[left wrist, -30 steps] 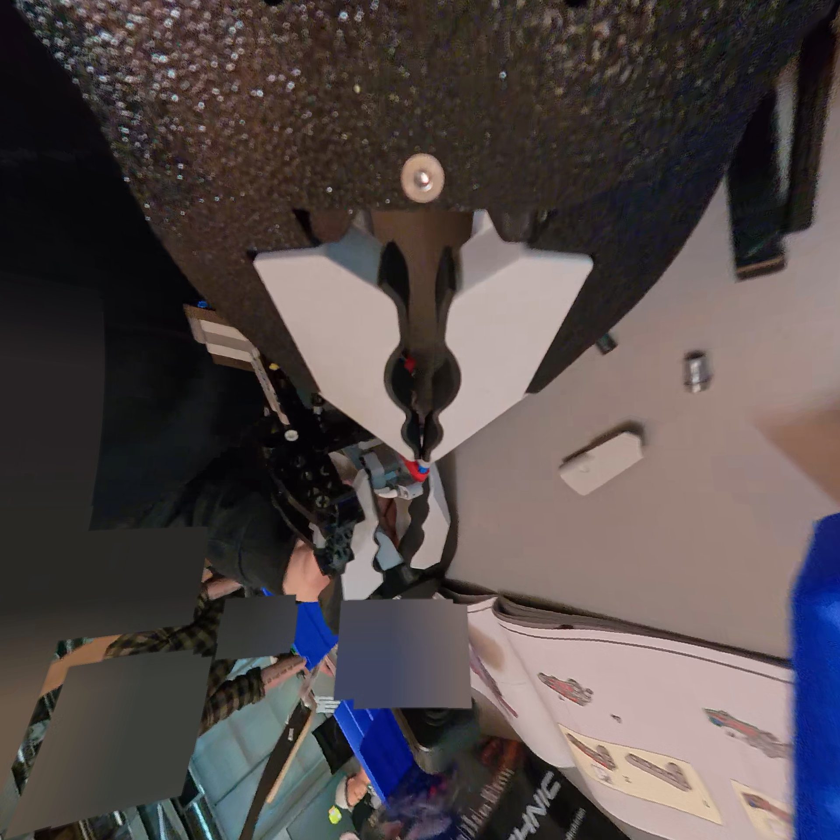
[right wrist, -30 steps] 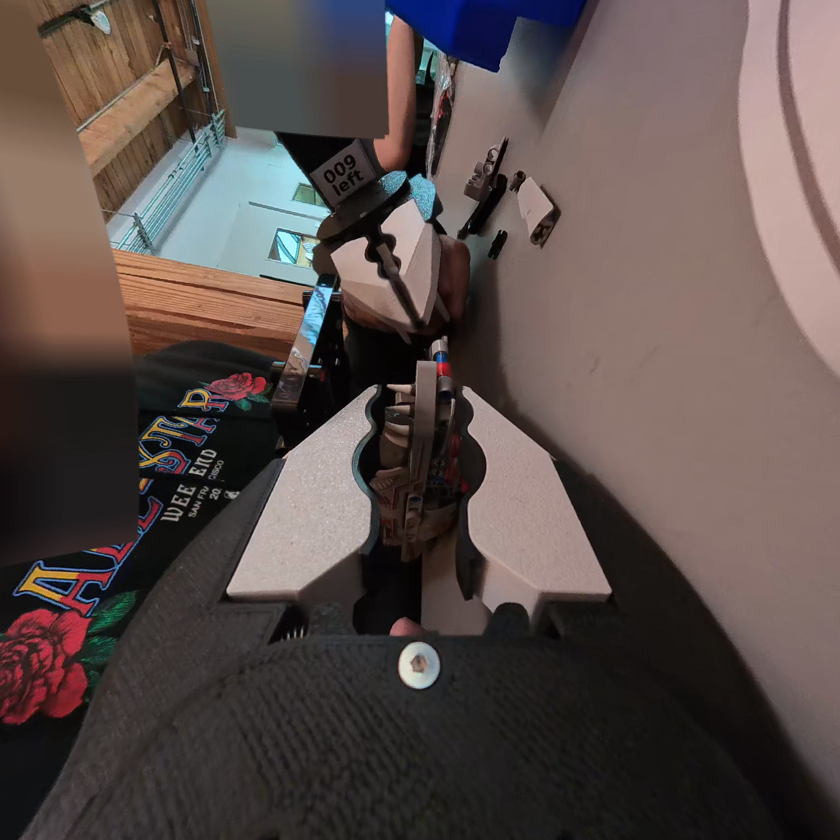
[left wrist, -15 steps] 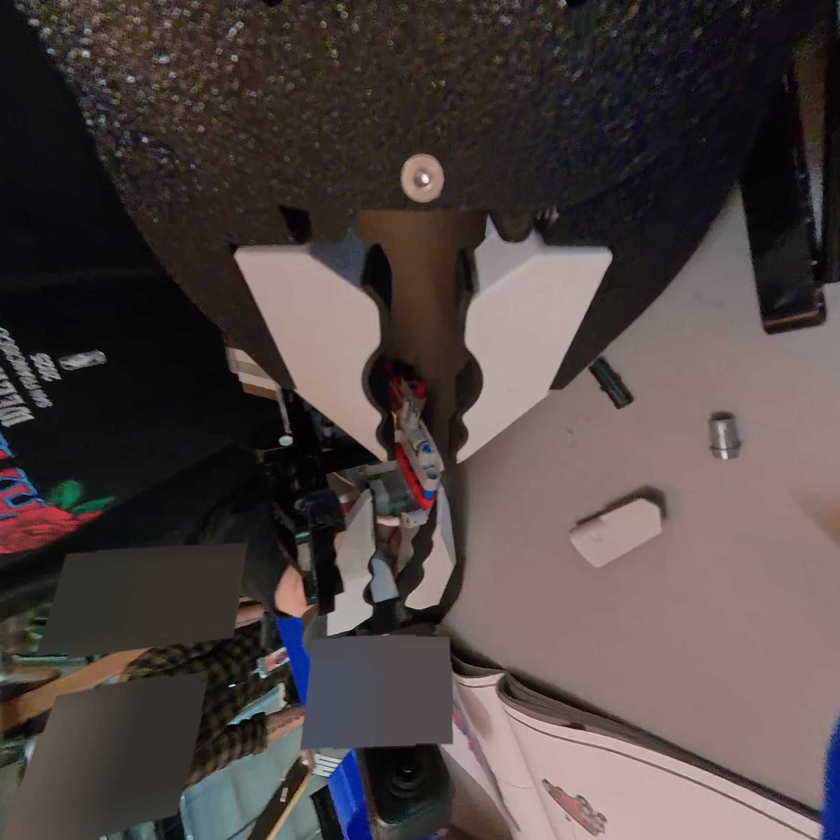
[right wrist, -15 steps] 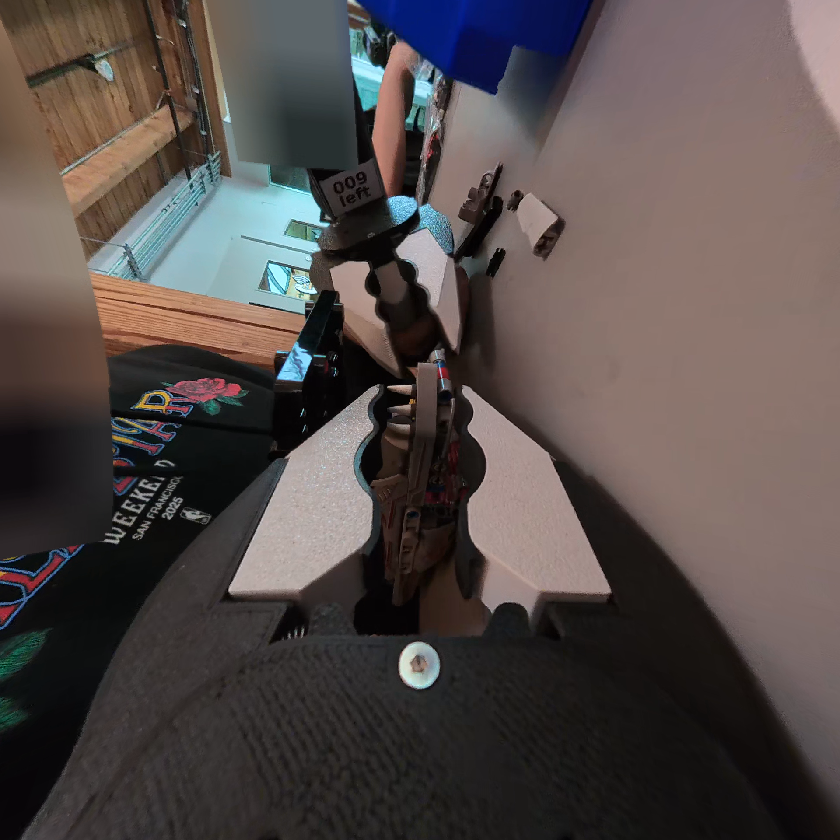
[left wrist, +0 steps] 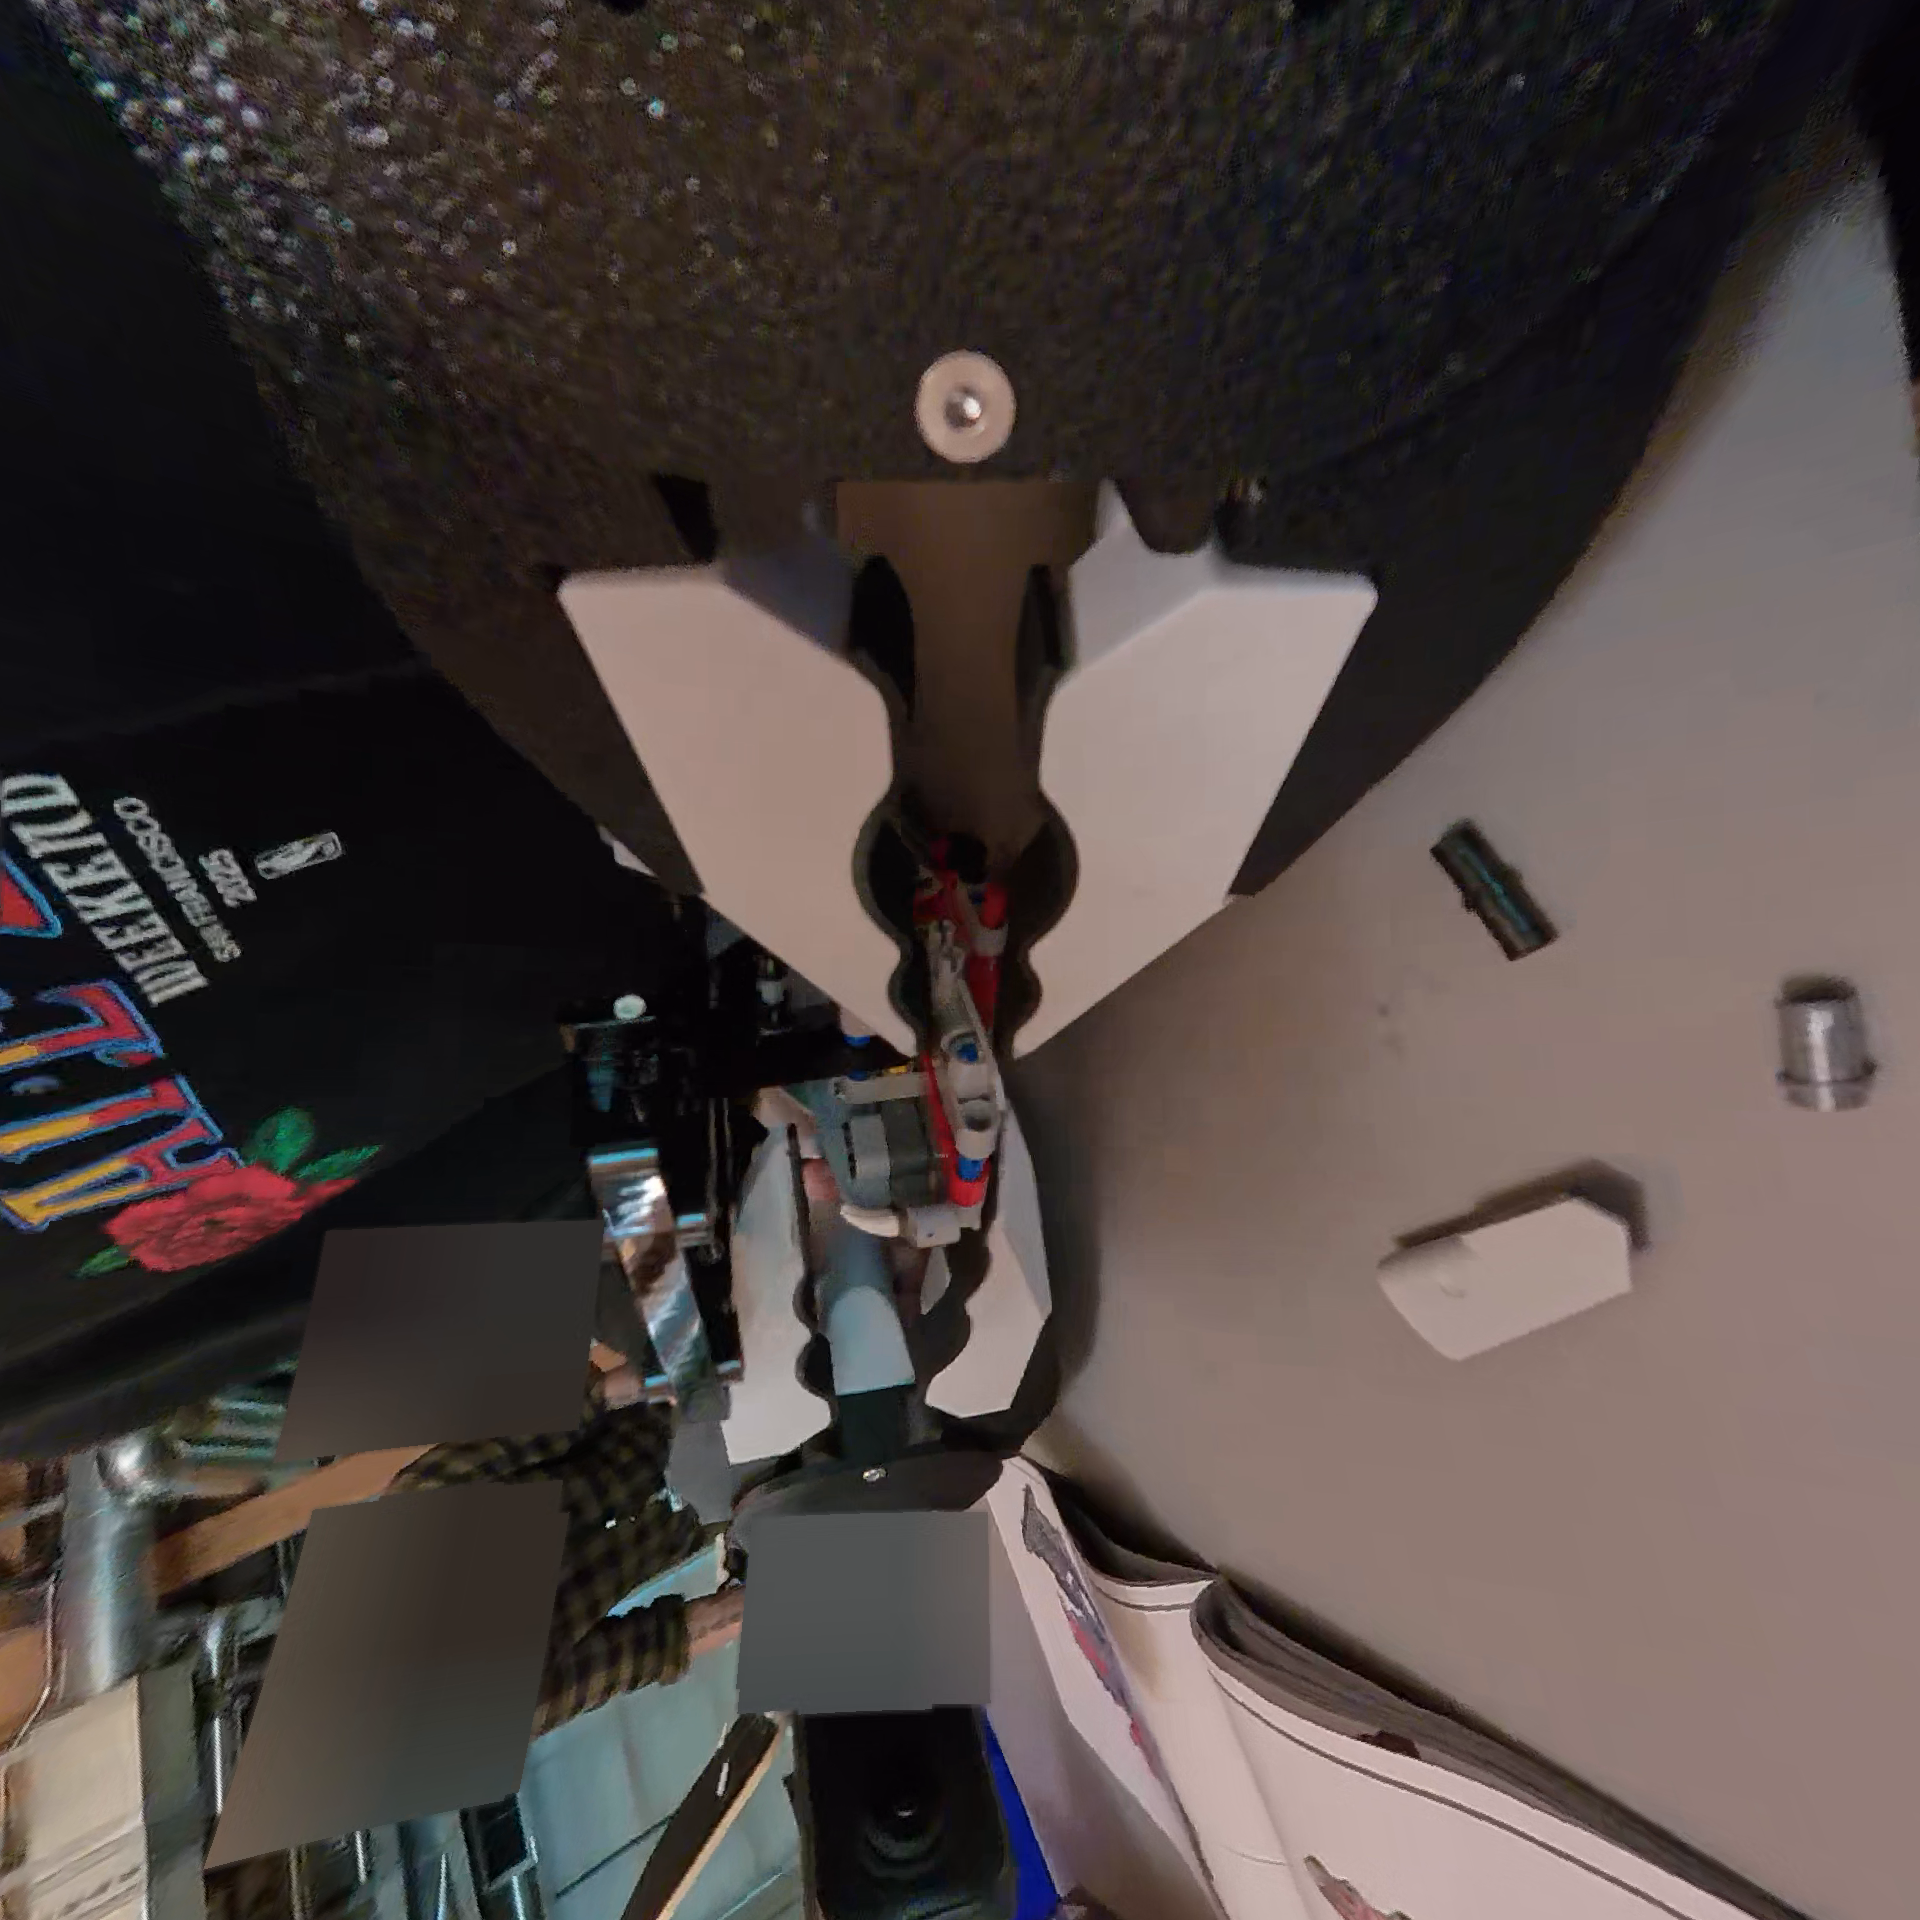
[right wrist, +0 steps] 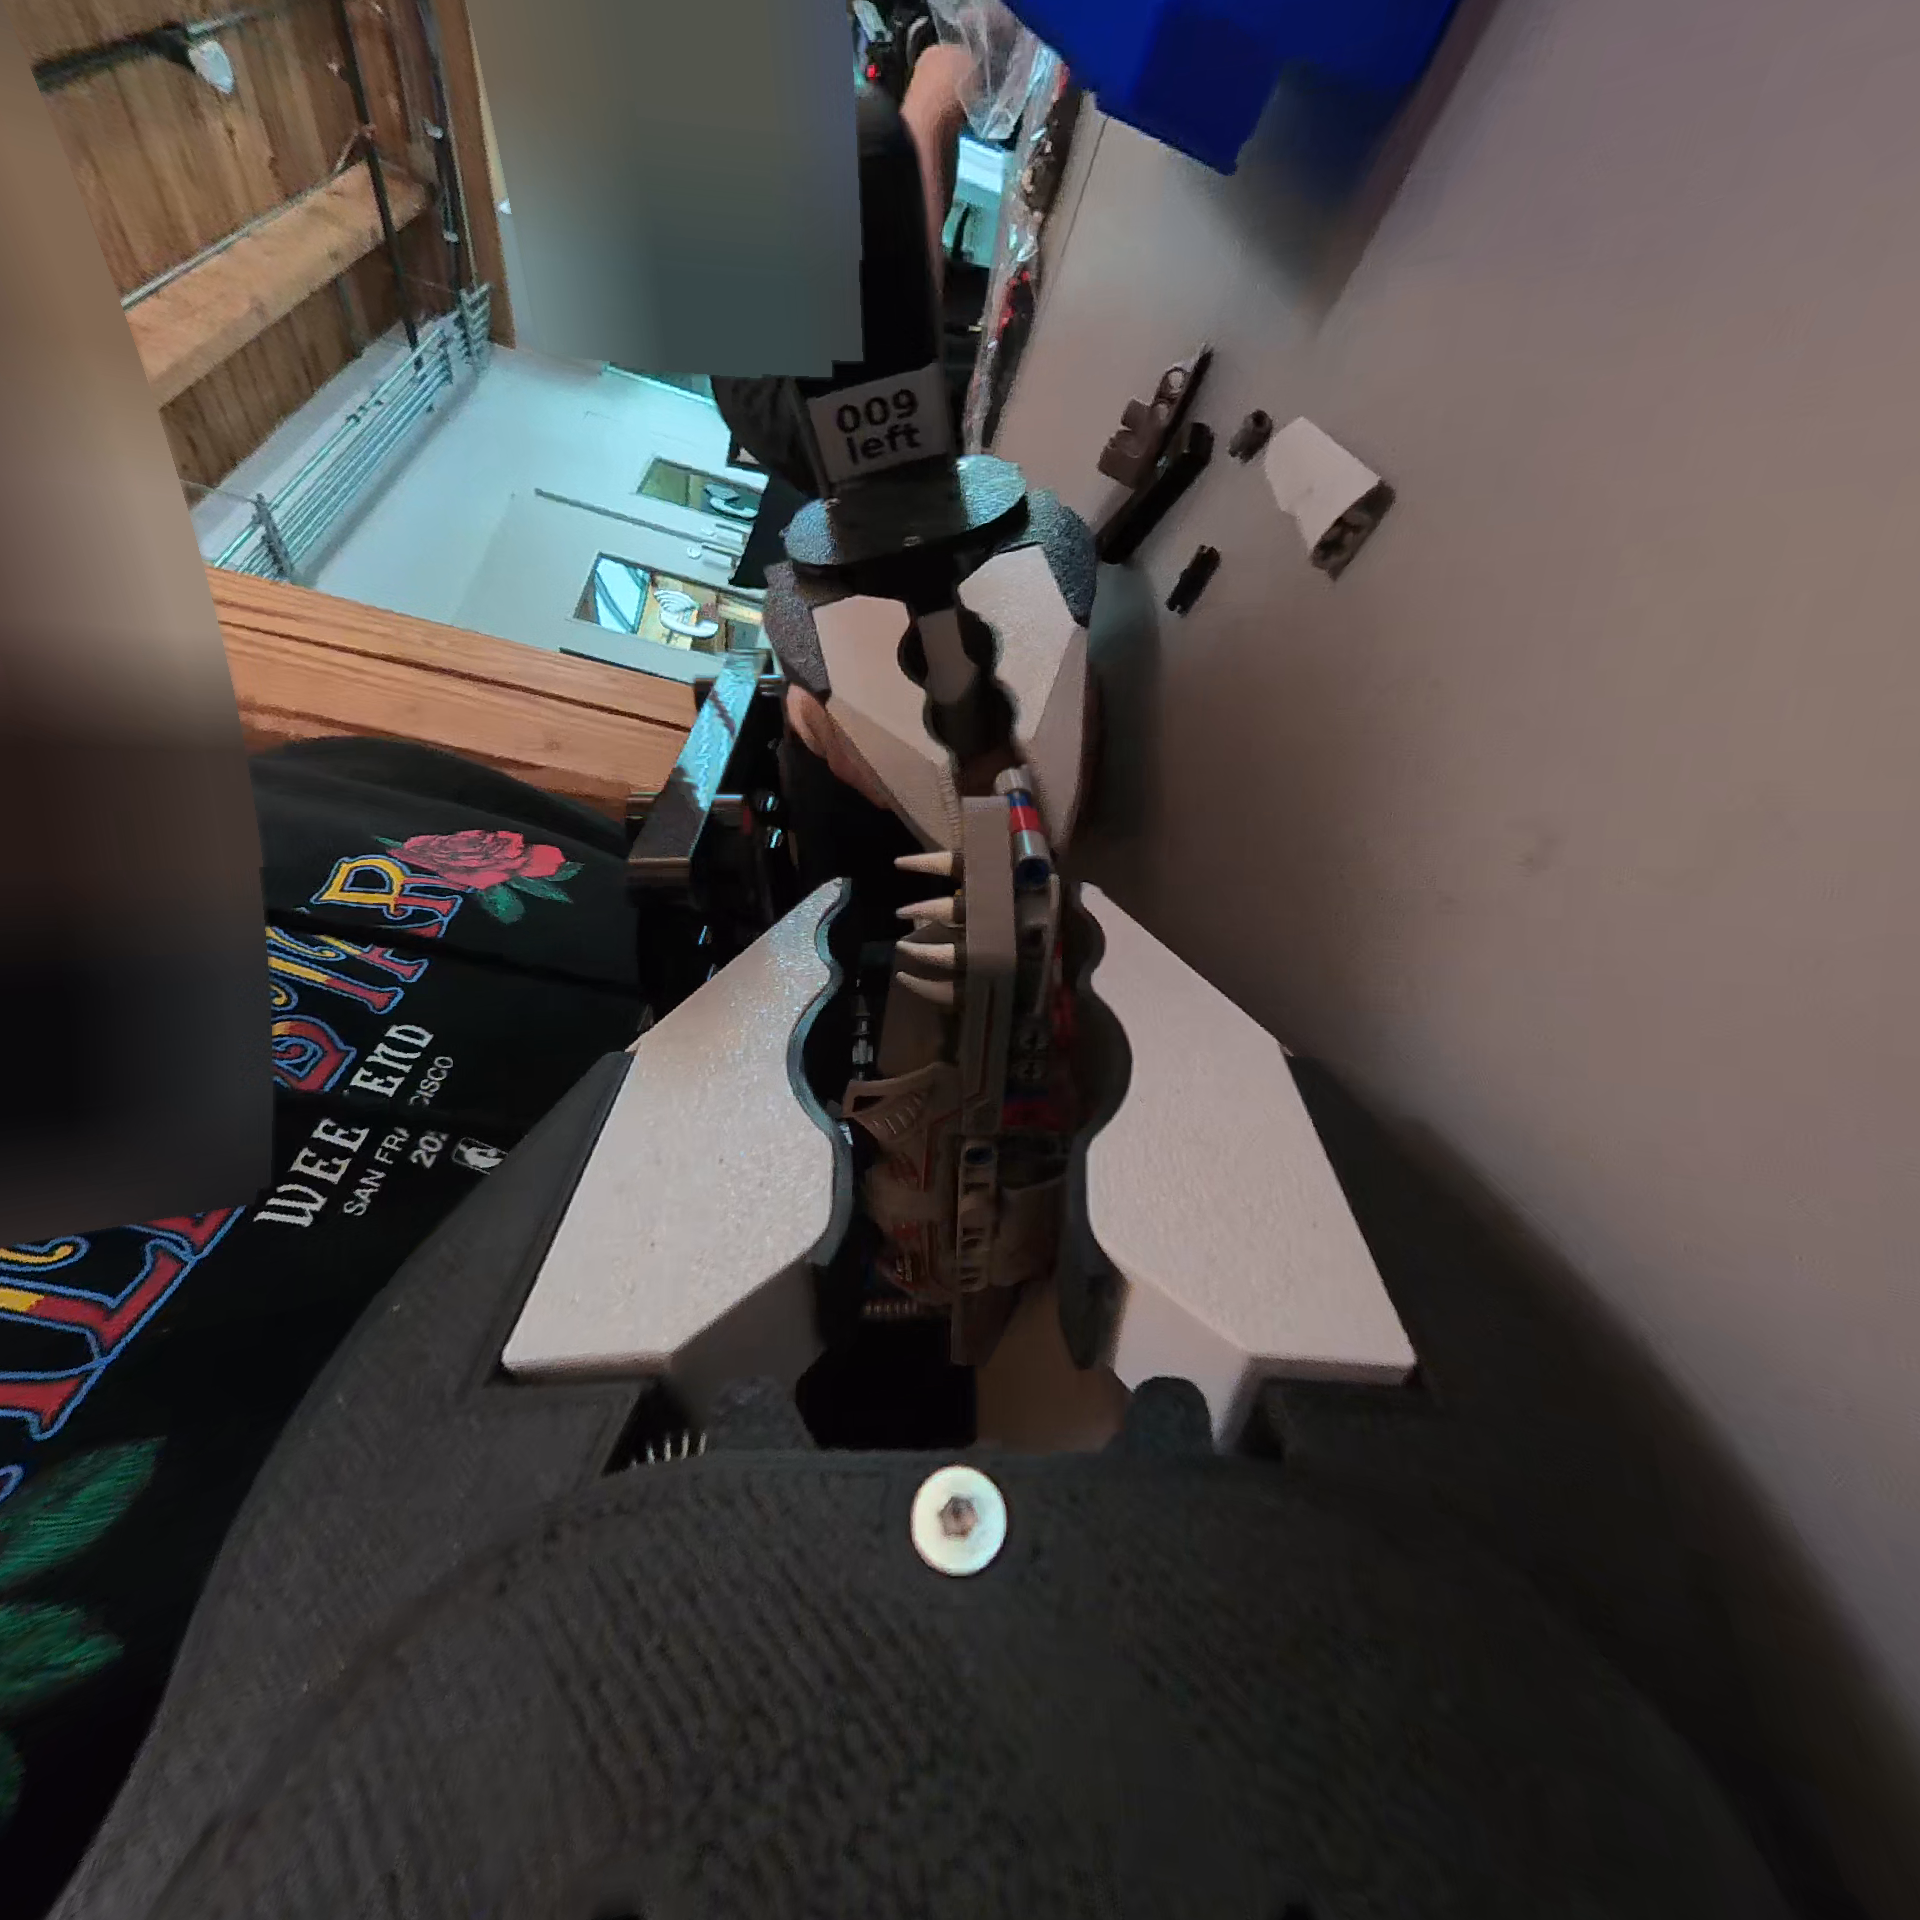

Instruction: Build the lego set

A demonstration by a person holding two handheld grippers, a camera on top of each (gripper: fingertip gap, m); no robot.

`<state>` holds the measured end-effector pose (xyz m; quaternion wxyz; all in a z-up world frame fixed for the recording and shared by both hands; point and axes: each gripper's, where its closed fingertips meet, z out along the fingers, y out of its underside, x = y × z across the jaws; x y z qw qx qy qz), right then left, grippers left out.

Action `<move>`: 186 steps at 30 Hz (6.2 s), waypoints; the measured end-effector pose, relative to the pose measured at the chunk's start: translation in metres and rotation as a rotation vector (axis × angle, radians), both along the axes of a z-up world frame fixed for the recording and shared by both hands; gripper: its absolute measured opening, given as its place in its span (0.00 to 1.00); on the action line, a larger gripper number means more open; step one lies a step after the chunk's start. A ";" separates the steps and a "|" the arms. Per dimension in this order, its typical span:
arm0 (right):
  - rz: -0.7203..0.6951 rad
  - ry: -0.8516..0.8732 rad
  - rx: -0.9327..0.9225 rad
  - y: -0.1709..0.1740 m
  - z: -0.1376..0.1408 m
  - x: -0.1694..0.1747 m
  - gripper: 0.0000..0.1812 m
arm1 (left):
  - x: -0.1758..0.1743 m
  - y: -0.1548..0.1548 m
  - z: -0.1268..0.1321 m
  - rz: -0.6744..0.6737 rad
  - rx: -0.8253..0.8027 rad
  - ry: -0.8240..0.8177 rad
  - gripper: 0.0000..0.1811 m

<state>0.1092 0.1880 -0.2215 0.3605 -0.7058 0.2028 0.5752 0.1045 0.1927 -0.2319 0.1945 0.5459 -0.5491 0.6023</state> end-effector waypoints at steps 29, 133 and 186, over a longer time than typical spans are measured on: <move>-0.158 0.035 0.041 -0.019 -0.002 0.008 0.16 | 0.000 -0.002 0.001 -0.013 -0.014 -0.018 0.04; -0.064 -0.101 0.014 -0.011 -0.011 0.013 0.08 | 0.023 0.019 0.005 0.019 -0.028 -0.034 0.02; 0.216 0.006 -0.005 0.010 -0.008 0.026 0.09 | 0.021 0.018 0.001 -0.108 0.006 -0.035 0.03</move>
